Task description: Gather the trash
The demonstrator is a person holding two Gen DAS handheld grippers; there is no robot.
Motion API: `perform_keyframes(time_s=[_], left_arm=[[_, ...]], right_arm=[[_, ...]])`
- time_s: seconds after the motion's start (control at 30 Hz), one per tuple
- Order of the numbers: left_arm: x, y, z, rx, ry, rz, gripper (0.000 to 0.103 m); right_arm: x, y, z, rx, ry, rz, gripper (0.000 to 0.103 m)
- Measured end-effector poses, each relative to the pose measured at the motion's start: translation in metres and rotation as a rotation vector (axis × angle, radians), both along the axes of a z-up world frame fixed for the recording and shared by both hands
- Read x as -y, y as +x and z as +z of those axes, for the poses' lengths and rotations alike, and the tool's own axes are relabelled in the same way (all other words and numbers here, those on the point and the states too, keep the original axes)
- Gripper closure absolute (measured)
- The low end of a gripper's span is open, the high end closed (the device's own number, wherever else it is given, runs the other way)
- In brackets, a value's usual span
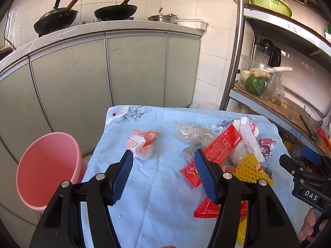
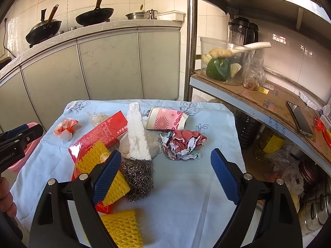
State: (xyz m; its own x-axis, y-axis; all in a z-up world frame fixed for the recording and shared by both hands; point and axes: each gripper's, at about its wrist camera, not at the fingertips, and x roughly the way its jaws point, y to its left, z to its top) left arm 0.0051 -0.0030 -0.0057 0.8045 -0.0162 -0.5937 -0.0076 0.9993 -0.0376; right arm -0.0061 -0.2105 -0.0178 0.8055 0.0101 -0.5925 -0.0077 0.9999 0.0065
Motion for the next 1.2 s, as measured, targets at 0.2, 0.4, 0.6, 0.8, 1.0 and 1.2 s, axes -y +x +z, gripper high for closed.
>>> perform_keyframes(time_s=[0.2, 0.4, 0.6, 0.8, 1.0, 1.2], left_arm=[[0.0023, -0.0009, 0.0003, 0.004, 0.004, -0.006, 0.042], [0.0033, -0.0013, 0.0002, 0.004, 0.004, -0.007, 0.042], [0.0034, -0.0018, -0.0001, 0.004, 0.004, -0.008, 0.042], [0.0028, -0.0016, -0.0016, 0.002, 0.004, -0.016, 0.042], [0.0004, 0.0013, -0.0040, -0.010, -0.004, -0.029, 0.042], [-0.0062, 0.0043, -0.0086, -0.034, -0.031, -0.048, 0.042]], right_arm=[[0.0006, -0.0019, 0.0001, 0.003, 0.006, 0.001, 0.014], [0.0019, -0.0025, 0.0005, 0.003, 0.011, 0.003, 0.014], [0.0014, -0.0028, 0.0005, 0.003, 0.011, 0.004, 0.014], [0.0014, -0.0026, 0.0001, 0.002, 0.012, 0.005, 0.014], [0.0014, -0.0026, -0.0007, 0.000, 0.015, 0.007, 0.014], [0.0012, -0.0031, -0.0022, -0.005, 0.022, 0.017, 0.014]])
